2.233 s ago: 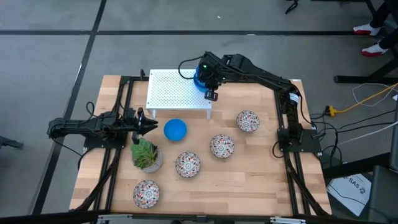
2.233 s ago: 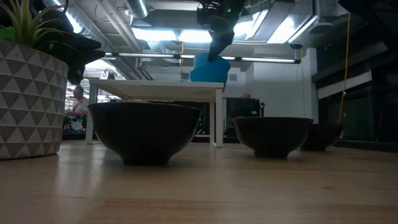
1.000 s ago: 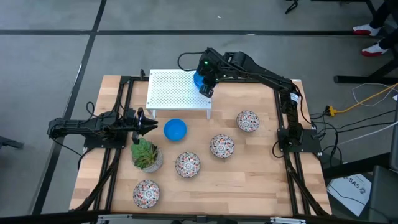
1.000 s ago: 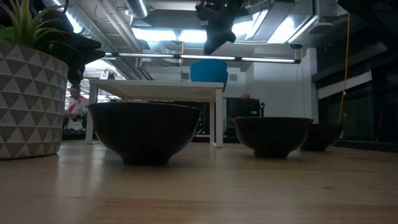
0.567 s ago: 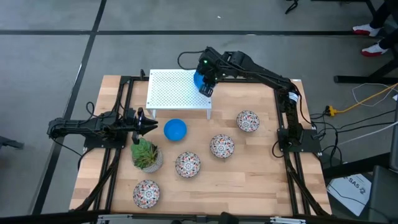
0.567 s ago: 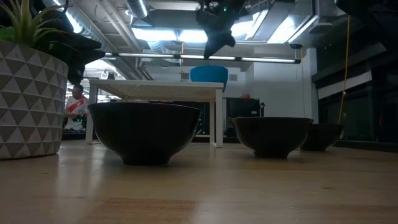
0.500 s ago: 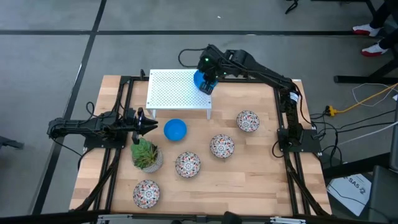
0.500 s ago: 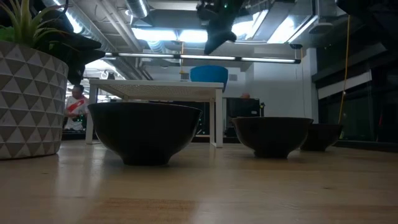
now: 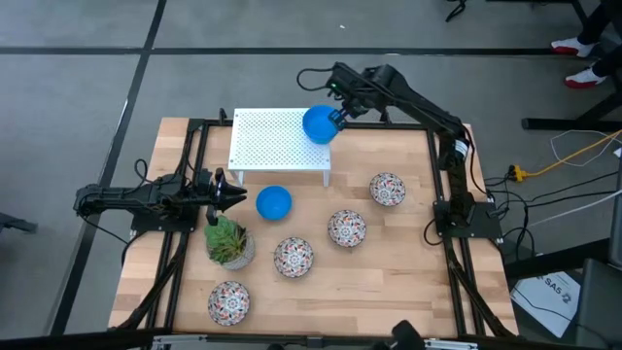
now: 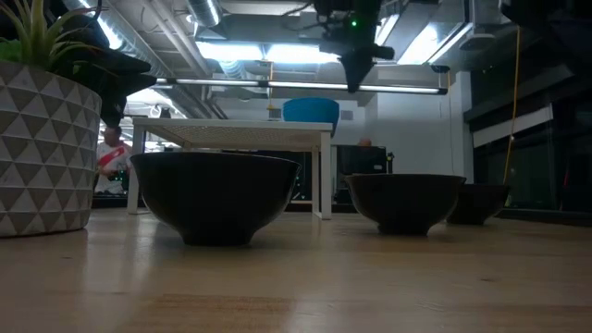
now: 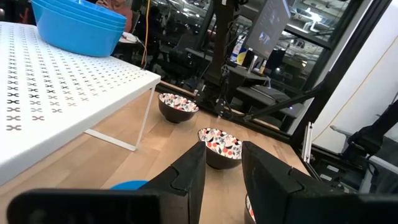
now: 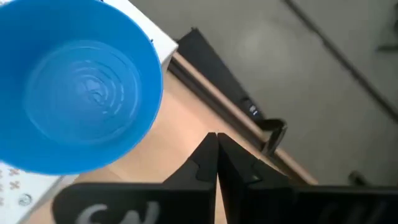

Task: Pick & Place Mini bowls
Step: Stack the blue bowl on the blue bowl on the shelf

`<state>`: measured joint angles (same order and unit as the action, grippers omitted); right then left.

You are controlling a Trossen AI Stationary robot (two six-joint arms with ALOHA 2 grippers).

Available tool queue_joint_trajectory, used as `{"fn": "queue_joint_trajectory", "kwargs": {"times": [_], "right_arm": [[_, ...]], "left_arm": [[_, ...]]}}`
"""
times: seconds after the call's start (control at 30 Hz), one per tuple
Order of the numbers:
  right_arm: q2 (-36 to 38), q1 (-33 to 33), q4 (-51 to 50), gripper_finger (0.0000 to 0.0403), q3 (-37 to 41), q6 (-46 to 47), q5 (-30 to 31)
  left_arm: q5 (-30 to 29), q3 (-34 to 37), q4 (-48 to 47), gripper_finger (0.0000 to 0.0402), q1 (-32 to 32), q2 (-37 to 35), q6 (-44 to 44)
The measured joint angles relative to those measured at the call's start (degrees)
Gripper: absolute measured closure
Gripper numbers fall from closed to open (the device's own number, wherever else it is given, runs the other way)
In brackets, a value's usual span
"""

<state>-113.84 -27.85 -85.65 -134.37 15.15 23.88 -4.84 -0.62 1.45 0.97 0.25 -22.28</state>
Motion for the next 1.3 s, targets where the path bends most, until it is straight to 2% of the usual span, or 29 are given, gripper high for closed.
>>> {"fn": "queue_joint_trajectory", "kwargs": {"times": [0.2,0.3,0.47,0.63,0.87,1.1,1.3], "right_arm": [[-2.8,-1.9,-1.33,0.0393,0.02,6.06,-4.86],[-4.16,-2.5,-1.33,0.0399,0.02,6.64,-7.67],[-5.8,-2.41,-1.28,0.039,0.02,7.34,-8.48],[-7.28,-2.43,1.95,0.0387,0.02,8.57,-13.36],[-7.58,-2.24,6.45,0.0399,0.02,8.47,-14.47],[-7.42,-1.94,6.09,0.0379,0.02,5.79,-17.36],[-3.93,-0.92,3.99,0.0387,0.06,3.83,-17.47]], "left_arm": [[-0.02,0.0,0.0,0.0302,-0.01,0.0,-0.02],[-0.02,0.0,0.02,0.0302,0.0,0.0,0.0],[-0.02,0.0,0.02,0.0302,0.0,0.0,-0.01],[-0.02,0.0,0.02,0.0302,0.0,0.0,-0.02],[-0.02,0.0,0.01,0.0302,-0.01,0.0,-0.01],[-0.02,0.0,0.0,0.0302,-0.02,0.0,0.0],[-0.02,0.0,0.0,0.0302,-0.02,0.0,-0.02]]}}
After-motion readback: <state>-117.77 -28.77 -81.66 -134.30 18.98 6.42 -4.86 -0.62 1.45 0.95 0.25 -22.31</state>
